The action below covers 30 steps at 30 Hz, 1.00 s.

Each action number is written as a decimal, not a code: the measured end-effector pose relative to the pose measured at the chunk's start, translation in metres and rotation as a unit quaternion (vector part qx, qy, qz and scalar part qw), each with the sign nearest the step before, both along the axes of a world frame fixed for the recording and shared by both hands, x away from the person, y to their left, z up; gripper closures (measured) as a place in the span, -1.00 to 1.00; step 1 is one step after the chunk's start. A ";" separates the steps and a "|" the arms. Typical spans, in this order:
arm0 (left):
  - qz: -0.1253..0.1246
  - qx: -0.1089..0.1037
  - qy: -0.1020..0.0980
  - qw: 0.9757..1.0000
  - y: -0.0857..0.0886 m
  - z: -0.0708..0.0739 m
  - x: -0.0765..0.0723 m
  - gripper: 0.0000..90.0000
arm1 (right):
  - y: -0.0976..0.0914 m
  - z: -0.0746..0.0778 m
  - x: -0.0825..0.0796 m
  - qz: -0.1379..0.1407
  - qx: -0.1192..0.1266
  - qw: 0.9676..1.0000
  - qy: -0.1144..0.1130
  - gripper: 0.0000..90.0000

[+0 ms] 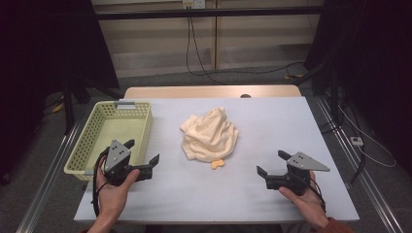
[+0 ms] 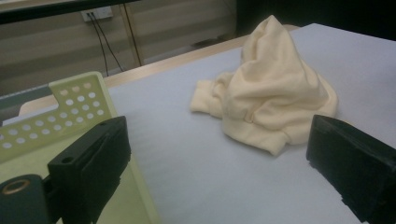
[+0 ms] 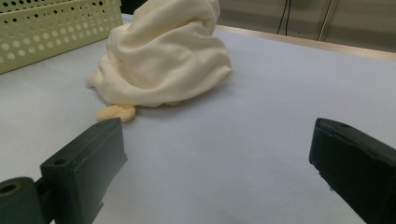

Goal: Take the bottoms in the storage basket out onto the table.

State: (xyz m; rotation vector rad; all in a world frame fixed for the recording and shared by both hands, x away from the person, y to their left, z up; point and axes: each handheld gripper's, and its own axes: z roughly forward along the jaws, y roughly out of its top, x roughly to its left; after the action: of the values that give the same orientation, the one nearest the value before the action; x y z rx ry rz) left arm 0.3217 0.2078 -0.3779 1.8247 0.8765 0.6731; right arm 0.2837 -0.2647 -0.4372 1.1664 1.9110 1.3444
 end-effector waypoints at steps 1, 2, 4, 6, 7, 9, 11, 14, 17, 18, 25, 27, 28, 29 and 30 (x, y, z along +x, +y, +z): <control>-0.002 0.002 0.001 1.000 0.000 -0.001 -0.001 -0.86 | 0.000 0.000 0.000 0.000 0.000 1.000 0.000 -0.92; -0.004 0.002 0.001 1.000 -0.002 -0.001 -0.002 -0.86 | 0.000 0.000 0.000 0.000 0.000 1.000 0.000 -0.92; -0.004 0.005 -0.003 1.000 -0.003 -0.002 -0.004 -0.86 | 0.000 0.000 0.000 0.000 -0.001 1.000 0.000 -0.92; -0.003 0.002 -0.006 1.000 -0.004 -0.005 -0.006 -0.86 | 0.000 0.000 0.000 0.000 0.000 1.000 0.000 -0.92; -0.001 0.002 -0.007 1.000 -0.005 -0.006 -0.007 -0.86 | 0.000 0.000 0.000 0.000 0.000 1.000 0.000 -0.92; -0.002 -0.004 -0.024 1.000 -0.008 -0.011 -0.011 -0.85 | 0.000 0.000 0.000 0.000 0.000 1.000 0.000 -0.92; -0.012 0.006 -0.030 0.999 -0.013 -0.013 -0.014 -0.85 | 0.000 0.000 0.000 0.000 0.000 1.000 0.000 -0.92; -0.016 0.000 -0.022 1.000 -0.015 -0.015 -0.015 -0.85 | 0.000 0.000 0.000 0.000 0.000 1.000 0.000 -0.92; -0.015 -0.007 -0.016 1.000 -0.013 -0.019 -0.015 -0.85 | 0.000 0.000 0.000 0.002 -0.001 1.000 -0.002 -0.92; -0.016 -0.011 -0.014 1.000 -0.011 -0.020 -0.015 -0.85 | 0.000 0.000 0.000 0.002 -0.001 1.000 -0.002 -0.92; 0.005 -0.024 -0.027 0.999 0.000 -0.027 -0.014 -0.86 | 0.000 0.001 0.000 0.007 0.000 1.000 -0.003 -0.92; 0.004 -0.030 -0.020 0.999 0.001 -0.030 -0.013 -0.86 | 0.001 0.001 -0.001 0.008 0.000 1.000 -0.004 -0.92; 0.005 -0.029 -0.015 0.999 0.001 -0.032 -0.012 -0.86 | 0.001 0.001 -0.001 0.010 -0.001 1.000 -0.006 -0.92; 0.008 -0.033 -0.013 0.999 0.001 -0.033 -0.011 -0.86 | 0.001 0.001 -0.001 0.011 -0.001 1.000 -0.007 -0.92; 0.008 -0.037 -0.012 0.999 0.001 -0.033 -0.011 -0.86 | 0.002 0.001 -0.001 0.013 -0.001 1.000 -0.006 -0.92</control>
State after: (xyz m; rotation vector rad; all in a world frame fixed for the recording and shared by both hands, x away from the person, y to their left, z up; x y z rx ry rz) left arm 0.3110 0.2090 -0.4113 1.7422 0.8885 0.6630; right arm 0.2830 -0.2630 -0.4359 1.1343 1.9244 1.3589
